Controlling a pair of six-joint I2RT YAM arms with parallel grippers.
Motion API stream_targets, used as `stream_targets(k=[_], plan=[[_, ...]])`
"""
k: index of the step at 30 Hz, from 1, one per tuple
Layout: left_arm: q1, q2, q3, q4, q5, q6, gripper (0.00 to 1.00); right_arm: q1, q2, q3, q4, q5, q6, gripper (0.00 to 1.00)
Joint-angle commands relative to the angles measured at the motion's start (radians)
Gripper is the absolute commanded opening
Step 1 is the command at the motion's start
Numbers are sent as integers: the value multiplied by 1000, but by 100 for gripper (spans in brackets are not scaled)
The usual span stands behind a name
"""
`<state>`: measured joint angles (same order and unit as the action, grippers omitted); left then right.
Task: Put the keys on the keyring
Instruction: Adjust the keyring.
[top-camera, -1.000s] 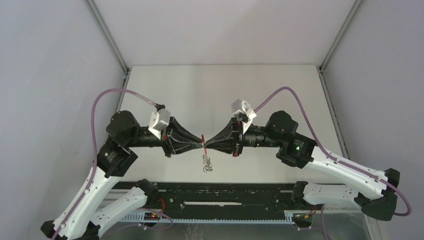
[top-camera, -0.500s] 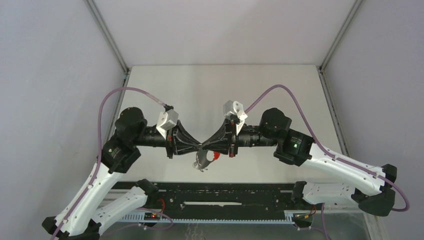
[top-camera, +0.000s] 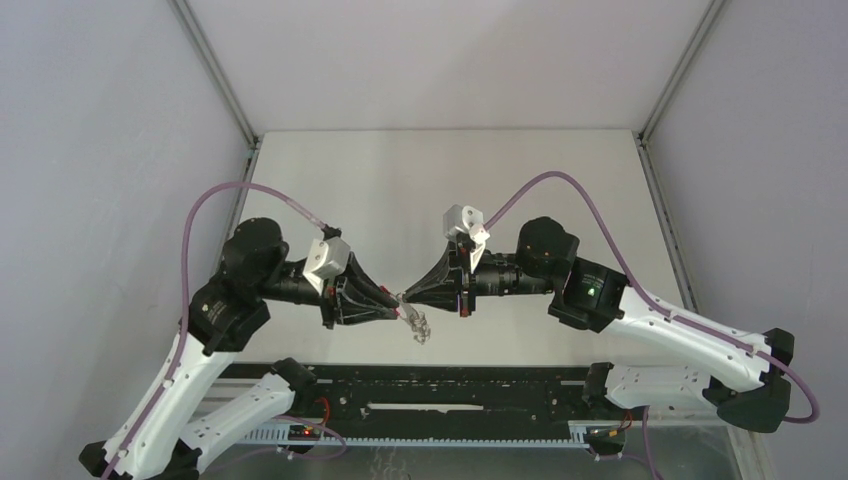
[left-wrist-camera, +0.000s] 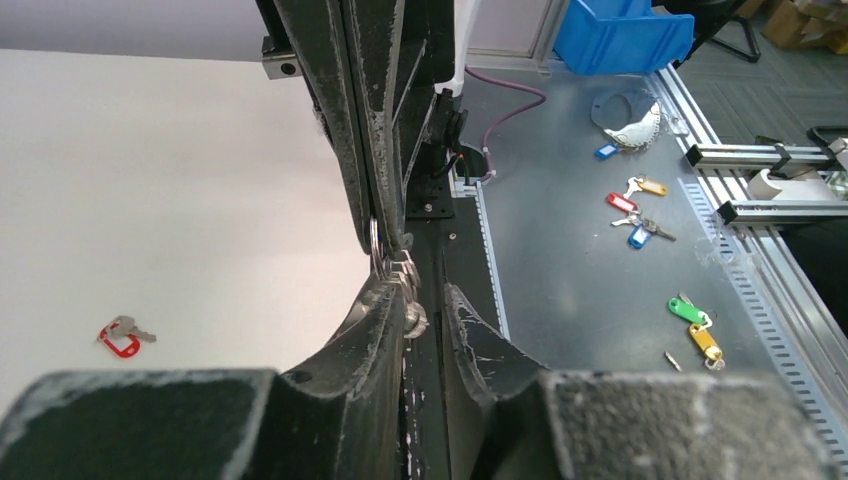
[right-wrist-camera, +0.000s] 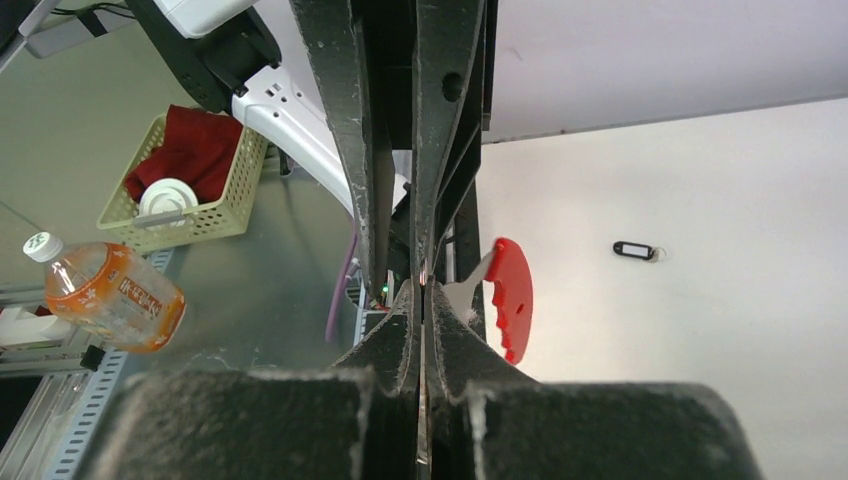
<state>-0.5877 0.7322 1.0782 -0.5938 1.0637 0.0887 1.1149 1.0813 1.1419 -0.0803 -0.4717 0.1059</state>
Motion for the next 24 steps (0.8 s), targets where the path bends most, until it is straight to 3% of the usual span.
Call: stream_targets(k=[1, 24], plan=[[3, 7, 62, -26, 25, 46, 26, 3, -9, 45, 27, 5, -10, 0], [2, 10, 35, 28, -9, -17, 24, 15, 40, 80, -9, -31, -23, 0]])
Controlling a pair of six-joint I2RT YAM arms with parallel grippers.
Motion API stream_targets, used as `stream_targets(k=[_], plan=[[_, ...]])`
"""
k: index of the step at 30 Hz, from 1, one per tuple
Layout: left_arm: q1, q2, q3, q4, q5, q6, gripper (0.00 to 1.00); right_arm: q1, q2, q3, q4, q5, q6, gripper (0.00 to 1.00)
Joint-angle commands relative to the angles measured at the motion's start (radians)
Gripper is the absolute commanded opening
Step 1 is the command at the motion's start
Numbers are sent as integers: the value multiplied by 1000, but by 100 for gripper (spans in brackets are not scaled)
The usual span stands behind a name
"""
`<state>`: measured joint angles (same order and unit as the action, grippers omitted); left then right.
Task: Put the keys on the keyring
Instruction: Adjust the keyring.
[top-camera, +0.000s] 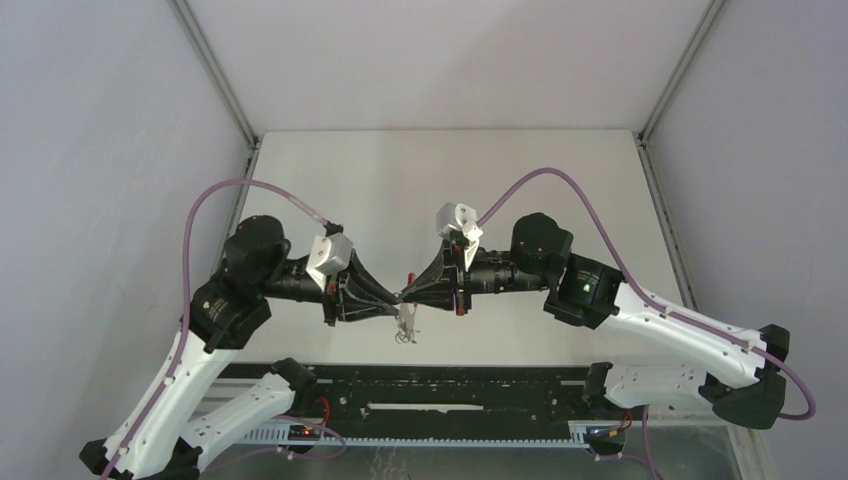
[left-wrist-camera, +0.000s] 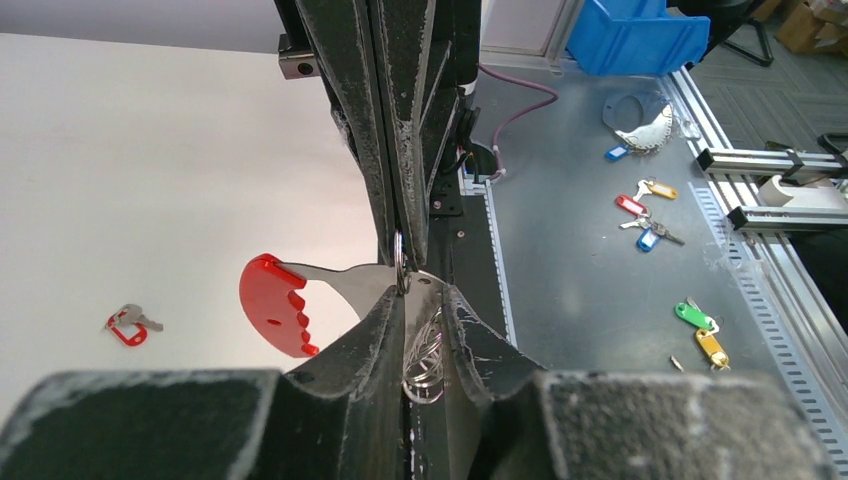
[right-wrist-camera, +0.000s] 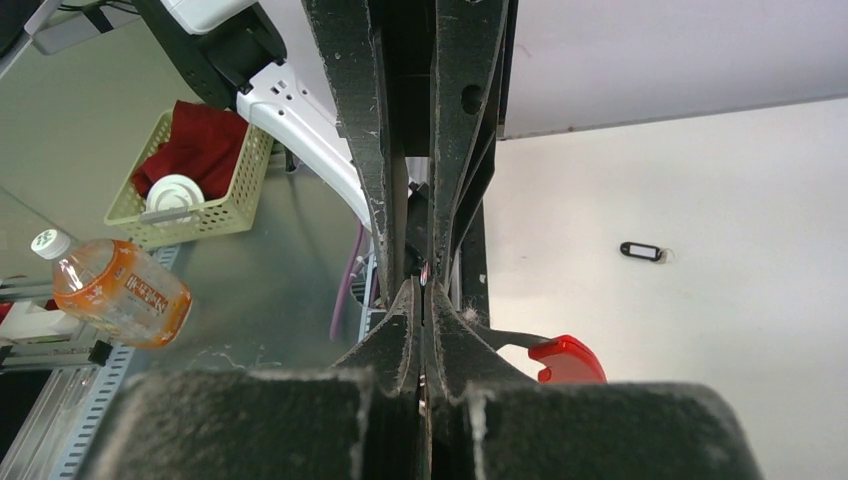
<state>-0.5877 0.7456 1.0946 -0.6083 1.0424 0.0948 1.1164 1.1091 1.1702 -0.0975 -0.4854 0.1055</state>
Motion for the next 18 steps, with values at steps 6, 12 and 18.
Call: stream_targets(k=[6, 12, 18], plan=[[3, -5, 16, 47, 17, -29, 24, 26, 36, 78, -27, -17, -44, 0], [3, -9, 10, 49, 22, -26, 19, 33, 47, 93, -49, -14, -58, 0], [2, -17, 5, 13, 38, 11, 9, 34, 39, 95, -52, 3, -64, 0]])
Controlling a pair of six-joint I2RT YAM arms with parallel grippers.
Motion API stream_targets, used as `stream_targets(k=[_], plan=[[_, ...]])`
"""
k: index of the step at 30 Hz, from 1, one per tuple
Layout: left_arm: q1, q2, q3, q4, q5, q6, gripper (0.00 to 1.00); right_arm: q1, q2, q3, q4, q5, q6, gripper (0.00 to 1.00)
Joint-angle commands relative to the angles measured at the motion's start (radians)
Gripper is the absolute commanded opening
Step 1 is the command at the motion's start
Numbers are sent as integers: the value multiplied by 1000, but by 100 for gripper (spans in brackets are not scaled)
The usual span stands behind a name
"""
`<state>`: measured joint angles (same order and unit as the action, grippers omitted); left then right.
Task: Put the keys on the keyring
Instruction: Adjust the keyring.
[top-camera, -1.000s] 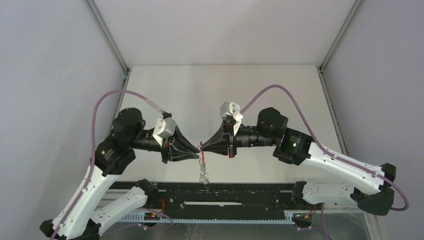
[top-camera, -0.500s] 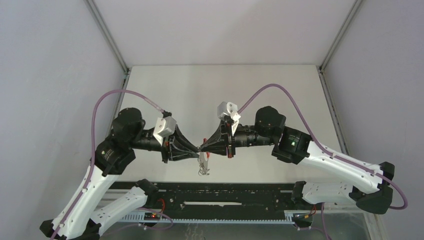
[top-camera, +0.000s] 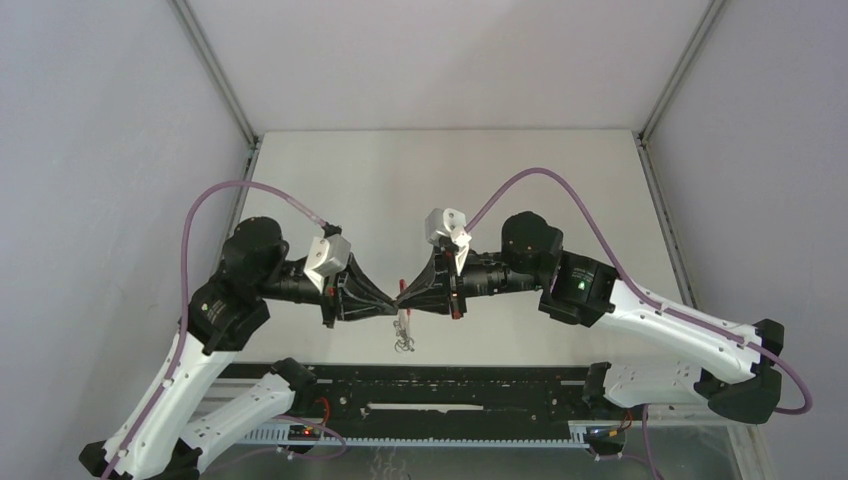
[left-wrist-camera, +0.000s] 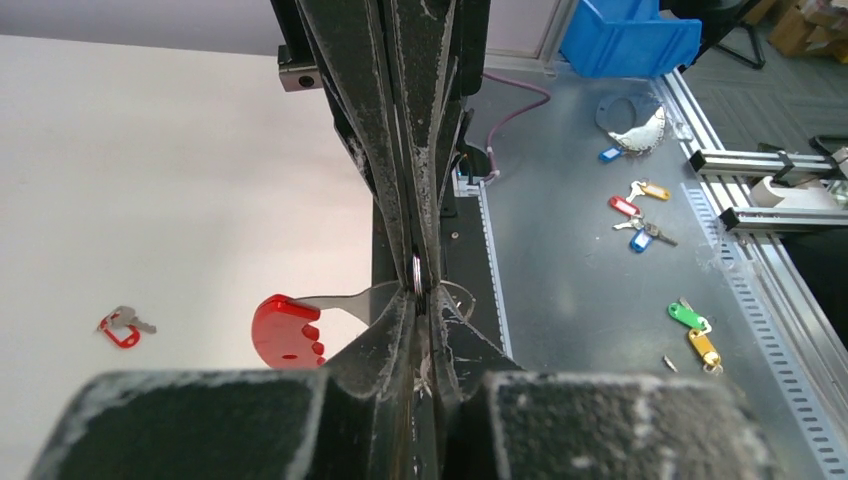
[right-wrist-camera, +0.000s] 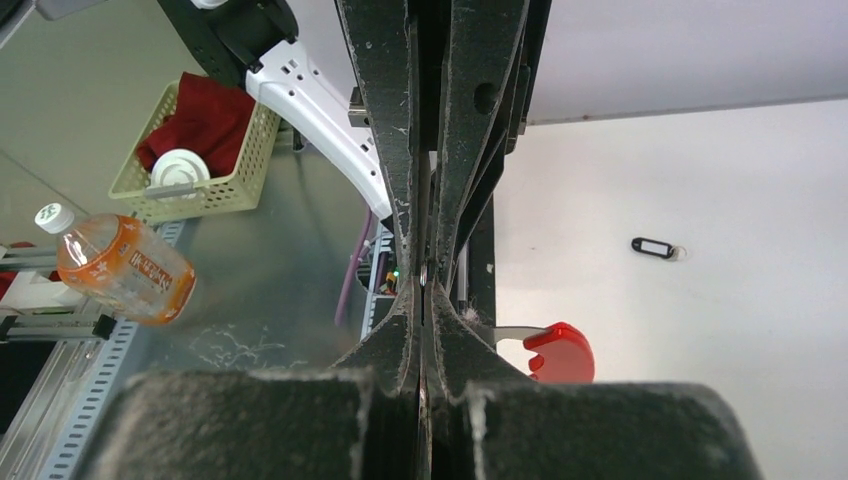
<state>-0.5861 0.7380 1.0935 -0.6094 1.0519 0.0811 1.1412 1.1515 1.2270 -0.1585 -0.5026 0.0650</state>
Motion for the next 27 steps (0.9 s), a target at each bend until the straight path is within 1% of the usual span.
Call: stream_targets(k=[1, 3, 6, 9, 11, 12, 16, 17, 19, 20, 22, 23, 24, 25, 27], plan=[[0, -9, 6, 5, 26, 31, 10, 10, -5, 39, 7, 22, -25, 0], [1, -12, 6, -11, 21, 41, 14, 9, -7, 39, 3, 23, -27, 0], [0, -14, 8, -16, 15, 48, 14, 9, -4, 39, -1, 18, -26, 0], [1, -13, 12, -16, 4, 52, 9, 9, -1, 39, 1, 19, -25, 0], [0, -16, 12, -19, -6, 57, 2, 9, -4, 39, 3, 17, -24, 0], [1, -18, 11, -20, -8, 62, 1, 11, -4, 39, 3, 16, -24, 0], [0, -20, 8, -24, -5, 92, 0, 13, -8, 39, 7, 20, -21, 0], [1, -18, 9, -26, 5, 104, 0, 13, -10, 39, 9, 16, -21, 2], [0, -19, 9, -33, 41, 135, 0, 12, -16, 41, 11, 8, -15, 12], [1, -22, 8, -34, 61, 155, 0, 11, -21, 43, 12, -1, -12, 21], [0, -42, -3, -34, 103, 224, 0, 7, -39, 45, 18, -19, -9, 41], [0, -53, -8, -32, 117, 254, 0, 5, -52, 45, 18, -23, -12, 49], [0, -66, -13, -29, 132, 284, 0, 3, -70, 45, 16, -27, -22, 58], [0, -78, -14, -29, 142, 311, 0, 2, -87, 44, 11, -29, -31, 63], [-8, -87, -2, -28, 165, 358, 0, -8, -127, 43, 3, -37, -44, 67]])
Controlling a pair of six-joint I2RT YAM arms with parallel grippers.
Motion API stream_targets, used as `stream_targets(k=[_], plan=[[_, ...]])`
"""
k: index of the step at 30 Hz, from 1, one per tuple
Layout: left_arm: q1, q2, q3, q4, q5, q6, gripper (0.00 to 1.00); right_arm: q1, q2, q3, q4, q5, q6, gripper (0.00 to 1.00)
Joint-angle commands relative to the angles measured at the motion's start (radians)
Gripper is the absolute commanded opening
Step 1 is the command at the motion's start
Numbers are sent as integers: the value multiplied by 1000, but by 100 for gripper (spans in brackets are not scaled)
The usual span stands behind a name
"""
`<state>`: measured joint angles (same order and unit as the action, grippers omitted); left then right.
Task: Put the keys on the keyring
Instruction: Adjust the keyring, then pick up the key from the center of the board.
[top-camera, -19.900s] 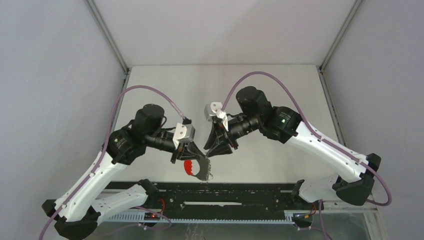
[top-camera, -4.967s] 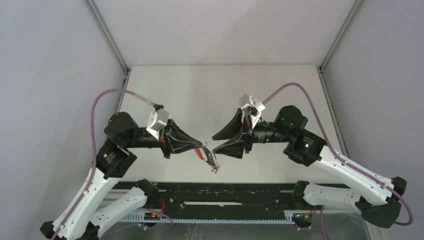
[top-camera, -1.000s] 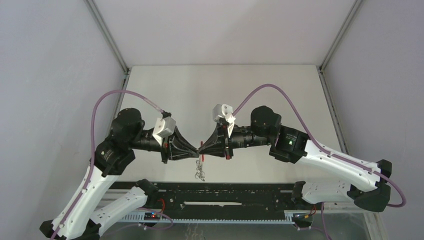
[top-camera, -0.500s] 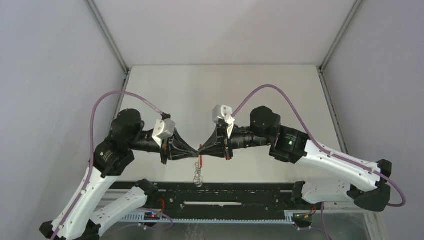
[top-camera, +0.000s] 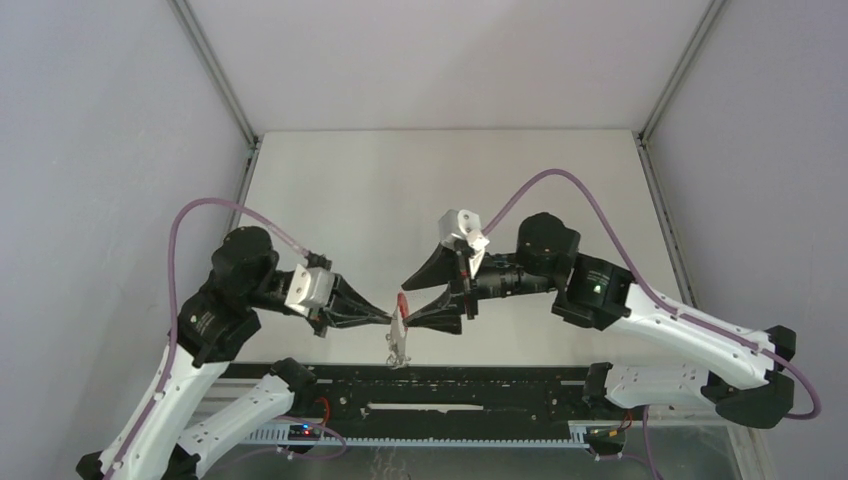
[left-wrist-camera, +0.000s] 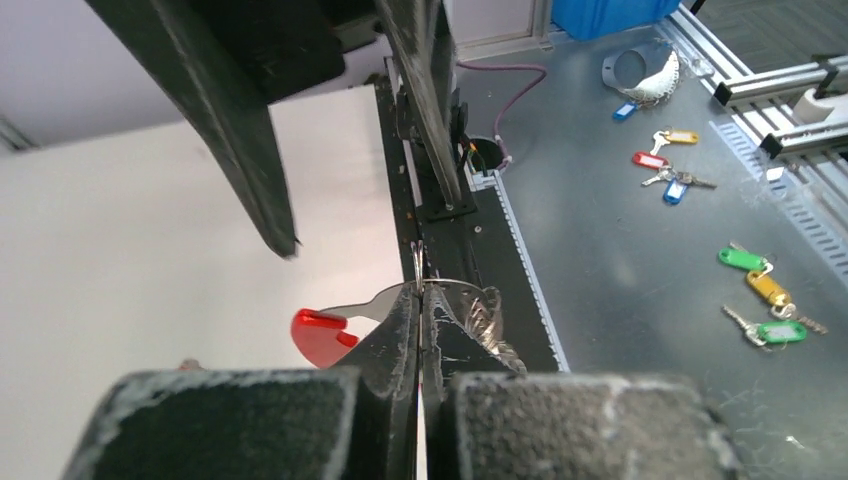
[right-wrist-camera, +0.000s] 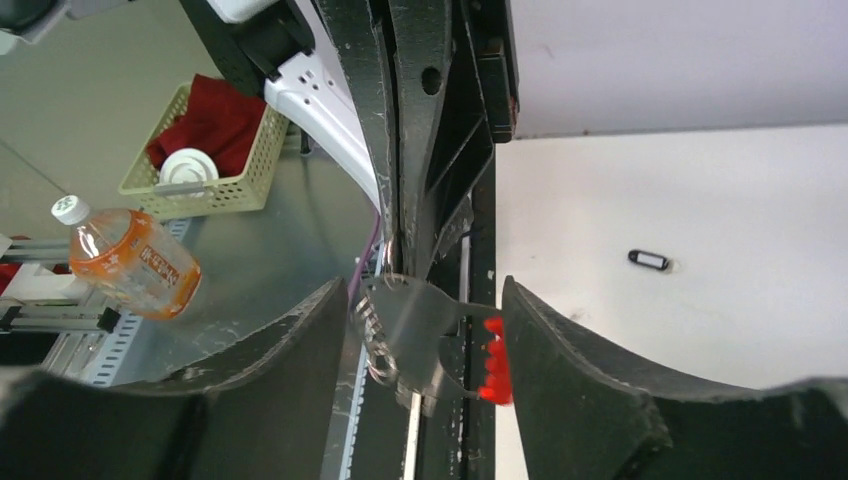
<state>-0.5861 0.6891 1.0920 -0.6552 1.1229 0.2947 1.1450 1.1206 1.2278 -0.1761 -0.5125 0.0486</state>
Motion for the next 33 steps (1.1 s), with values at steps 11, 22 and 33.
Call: stream_targets(k=[11, 22, 33], plan=[[-133, -85, 105, 0, 113, 410, 0, -87, -220, -83, 99, -78, -11, 65], [-170, -83, 138, 7, 140, 442, 0, -161, -191, -159, 115, 130, 32, 71], [-173, -79, 133, 7, 86, 470, 0, -177, 402, -140, 415, 328, 133, 86]])
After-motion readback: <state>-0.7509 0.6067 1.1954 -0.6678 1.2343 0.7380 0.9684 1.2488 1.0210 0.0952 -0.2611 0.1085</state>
